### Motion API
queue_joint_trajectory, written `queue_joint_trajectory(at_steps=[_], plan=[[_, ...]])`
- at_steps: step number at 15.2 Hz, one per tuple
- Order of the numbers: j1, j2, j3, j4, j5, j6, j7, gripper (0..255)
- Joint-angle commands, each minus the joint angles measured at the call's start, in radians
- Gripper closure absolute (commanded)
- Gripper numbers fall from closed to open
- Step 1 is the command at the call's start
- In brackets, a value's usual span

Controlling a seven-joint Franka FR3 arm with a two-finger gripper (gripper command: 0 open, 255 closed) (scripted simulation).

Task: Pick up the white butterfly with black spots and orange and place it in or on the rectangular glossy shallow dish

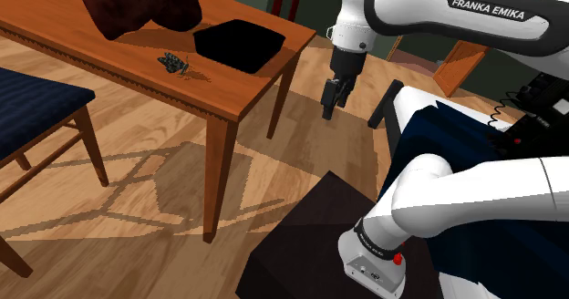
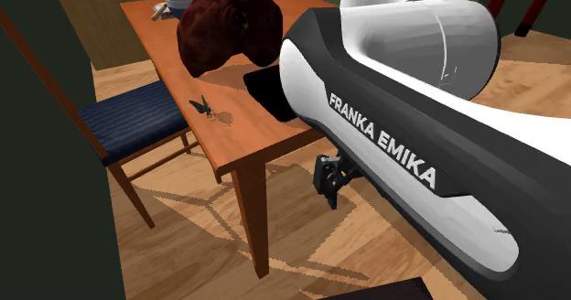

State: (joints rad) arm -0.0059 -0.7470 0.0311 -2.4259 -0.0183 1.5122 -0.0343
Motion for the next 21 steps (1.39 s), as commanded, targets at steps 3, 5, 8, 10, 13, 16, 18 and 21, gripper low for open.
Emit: queue_joint_trajectory(at_steps=[3,5,8,10,13,16,18,21], plan=[[0.018,0.060,0.014,0.043,0.012,0.035,-0.007,0],[0.034,0.119,0.028,0.089,0.022,0.066,-0.014,0],[0.056,0.206,0.051,0.163,0.035,0.106,-0.025,0],[0.071,0.262,0.065,0.217,0.041,0.127,-0.032,0],[0.090,0.346,0.088,0.301,0.047,0.153,-0.042,0],[0.109,0.427,0.112,0.392,0.048,0.172,-0.051,0],[0.121,0.482,0.128,0.457,0.046,0.180,-0.057,0],[0.139,0.563,0.153,0.559,0.040,0.187,-0.063,0]])
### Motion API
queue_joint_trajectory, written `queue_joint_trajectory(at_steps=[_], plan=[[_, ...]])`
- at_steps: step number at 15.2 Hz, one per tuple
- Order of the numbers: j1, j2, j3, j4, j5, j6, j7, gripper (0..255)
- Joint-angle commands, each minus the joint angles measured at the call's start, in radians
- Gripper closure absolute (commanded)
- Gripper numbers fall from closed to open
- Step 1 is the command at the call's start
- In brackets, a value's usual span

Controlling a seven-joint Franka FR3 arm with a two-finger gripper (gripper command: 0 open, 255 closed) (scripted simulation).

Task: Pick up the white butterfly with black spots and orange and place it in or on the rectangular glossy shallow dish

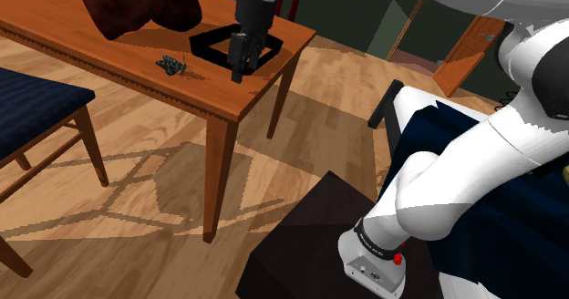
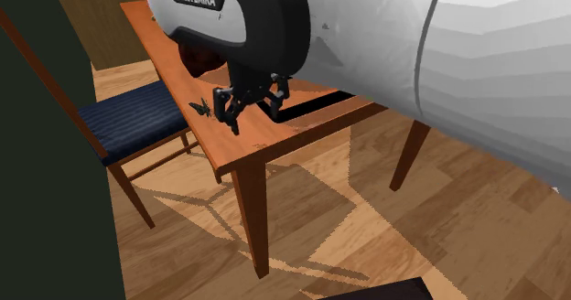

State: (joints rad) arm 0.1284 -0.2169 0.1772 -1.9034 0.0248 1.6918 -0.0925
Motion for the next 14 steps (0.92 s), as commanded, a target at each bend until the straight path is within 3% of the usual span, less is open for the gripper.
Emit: queue_joint_trajectory(at_steps=[1,9,14], plan=[[0.011,0.061,0.016,0.072,-0.007,0.007,-0.007,0],[0.072,0.286,0.083,0.391,-0.058,-0.020,-0.015,0],[0.070,0.279,0.081,0.314,-0.056,0.050,-0.016,0]])
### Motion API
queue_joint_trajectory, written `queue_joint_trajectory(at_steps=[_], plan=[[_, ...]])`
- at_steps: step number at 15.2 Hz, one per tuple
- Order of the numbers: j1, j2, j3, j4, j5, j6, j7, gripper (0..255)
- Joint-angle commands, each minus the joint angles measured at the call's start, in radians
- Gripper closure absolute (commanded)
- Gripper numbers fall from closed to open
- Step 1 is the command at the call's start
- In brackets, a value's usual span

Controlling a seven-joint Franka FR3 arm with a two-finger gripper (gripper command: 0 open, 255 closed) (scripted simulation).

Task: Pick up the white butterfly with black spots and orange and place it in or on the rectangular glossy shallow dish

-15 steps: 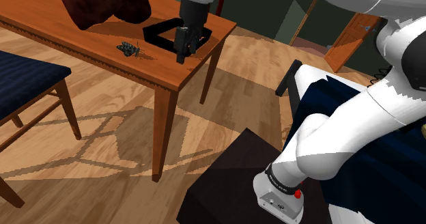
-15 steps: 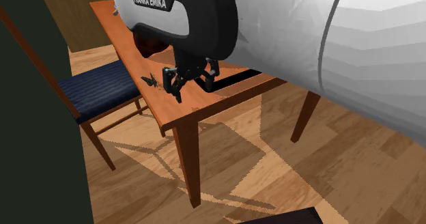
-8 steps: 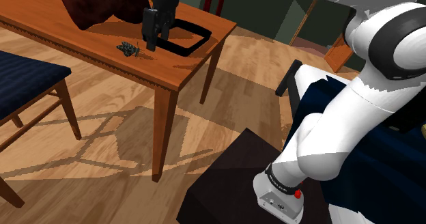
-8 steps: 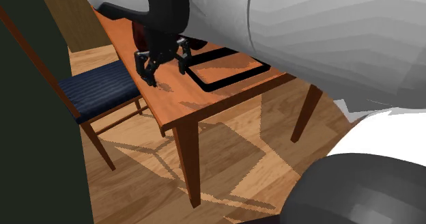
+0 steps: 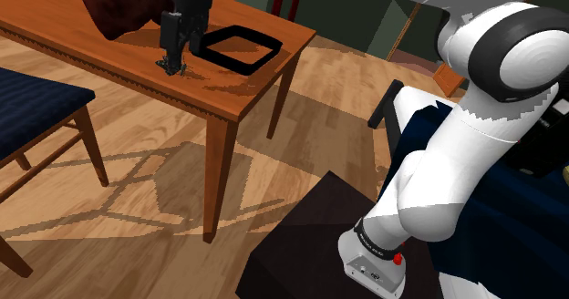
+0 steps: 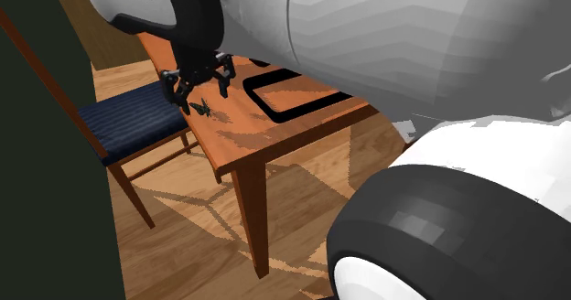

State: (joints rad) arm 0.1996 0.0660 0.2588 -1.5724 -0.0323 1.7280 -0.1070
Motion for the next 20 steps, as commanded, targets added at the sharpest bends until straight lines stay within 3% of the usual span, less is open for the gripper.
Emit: queue_joint_trajectory(at_steps=[1,10,11,20], plan=[[-0.001,-0.004,-0.001,-0.031,0.001,0.028,-0.002,0],[-0.002,-0.005,-0.001,-0.052,0.001,0.049,-0.002,0],[-0.002,-0.005,-0.001,-0.052,0.001,0.049,-0.002,255],[-0.002,-0.005,-0.001,-0.053,0.001,0.049,-0.002,255]])
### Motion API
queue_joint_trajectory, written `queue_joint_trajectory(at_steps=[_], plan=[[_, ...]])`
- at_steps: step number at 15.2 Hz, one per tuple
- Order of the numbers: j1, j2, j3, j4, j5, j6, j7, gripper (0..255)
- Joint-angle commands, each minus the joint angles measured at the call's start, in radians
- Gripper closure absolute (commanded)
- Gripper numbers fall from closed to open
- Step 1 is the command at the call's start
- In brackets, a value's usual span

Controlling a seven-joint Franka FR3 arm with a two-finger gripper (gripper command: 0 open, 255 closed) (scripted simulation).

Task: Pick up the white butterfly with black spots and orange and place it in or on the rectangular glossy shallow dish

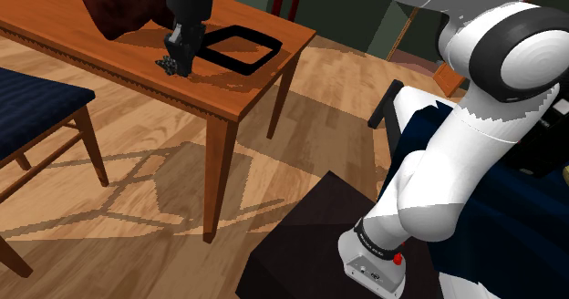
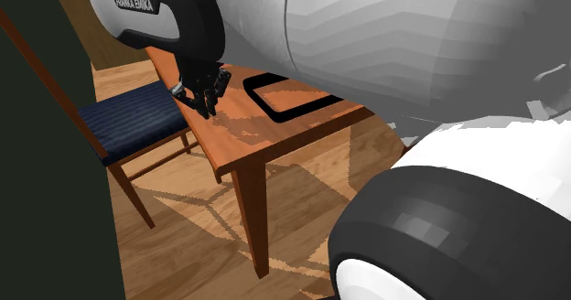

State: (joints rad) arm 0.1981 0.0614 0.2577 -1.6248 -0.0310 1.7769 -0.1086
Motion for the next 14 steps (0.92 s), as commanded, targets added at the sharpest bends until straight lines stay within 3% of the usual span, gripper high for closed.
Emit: queue_joint_trajectory(at_steps=[1,14], plan=[[0.000,0.002,0.000,0.016,0.000,-0.014,0.000,255],[0.010,0.055,0.005,0.261,-0.015,-0.208,0.006,255]])
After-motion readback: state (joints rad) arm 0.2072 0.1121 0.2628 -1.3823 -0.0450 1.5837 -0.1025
